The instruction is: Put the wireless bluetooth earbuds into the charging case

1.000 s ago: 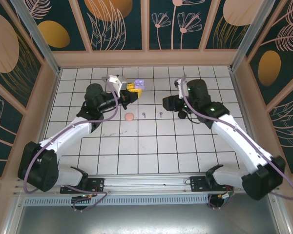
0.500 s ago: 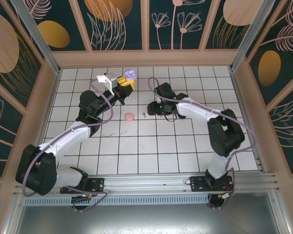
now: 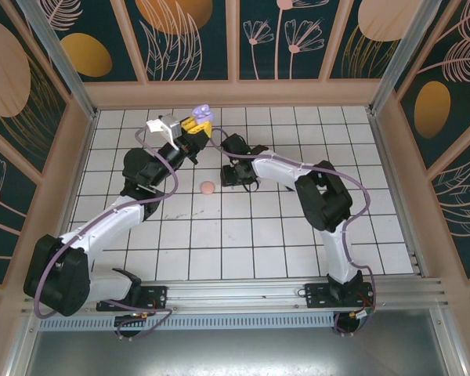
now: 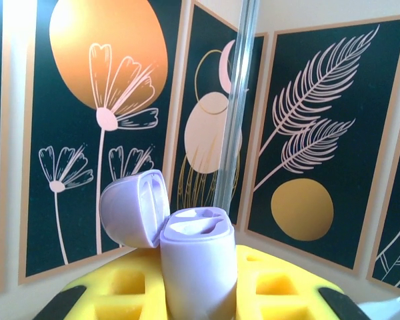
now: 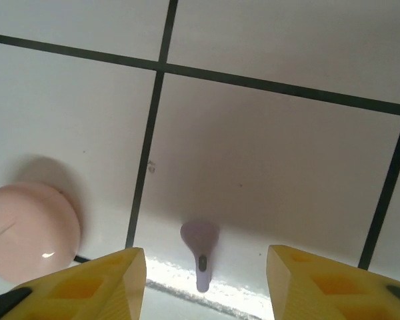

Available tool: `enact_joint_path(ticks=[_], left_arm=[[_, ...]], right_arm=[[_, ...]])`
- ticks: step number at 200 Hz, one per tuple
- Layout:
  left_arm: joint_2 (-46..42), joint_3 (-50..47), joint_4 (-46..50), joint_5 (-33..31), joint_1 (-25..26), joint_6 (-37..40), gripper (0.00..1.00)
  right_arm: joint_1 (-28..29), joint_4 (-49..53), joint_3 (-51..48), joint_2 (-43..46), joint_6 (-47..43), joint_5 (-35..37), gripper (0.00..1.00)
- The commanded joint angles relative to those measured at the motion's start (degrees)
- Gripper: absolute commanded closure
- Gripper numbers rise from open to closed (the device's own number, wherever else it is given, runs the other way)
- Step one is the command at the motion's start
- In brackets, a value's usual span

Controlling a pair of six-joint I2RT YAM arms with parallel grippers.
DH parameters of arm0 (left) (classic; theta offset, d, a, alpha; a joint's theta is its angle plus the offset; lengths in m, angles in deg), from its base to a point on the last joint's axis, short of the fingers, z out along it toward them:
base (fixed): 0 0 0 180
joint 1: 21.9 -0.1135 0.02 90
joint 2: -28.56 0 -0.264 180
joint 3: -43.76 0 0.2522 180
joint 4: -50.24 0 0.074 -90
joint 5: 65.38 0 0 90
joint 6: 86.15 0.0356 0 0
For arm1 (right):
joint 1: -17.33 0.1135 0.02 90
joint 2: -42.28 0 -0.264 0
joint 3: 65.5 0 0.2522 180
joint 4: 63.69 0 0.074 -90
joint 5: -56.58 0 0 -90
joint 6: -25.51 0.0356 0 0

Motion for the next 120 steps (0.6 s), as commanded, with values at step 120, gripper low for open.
enact_joint_path(ticks=[120], left_arm=[[-1.6, -0.9, -3.5, -0.6, -0.5, -0.9, 1.00]], right_arm=[[2.2, 5.6, 7.6, -7.2, -2.9, 4.6, 0.60]])
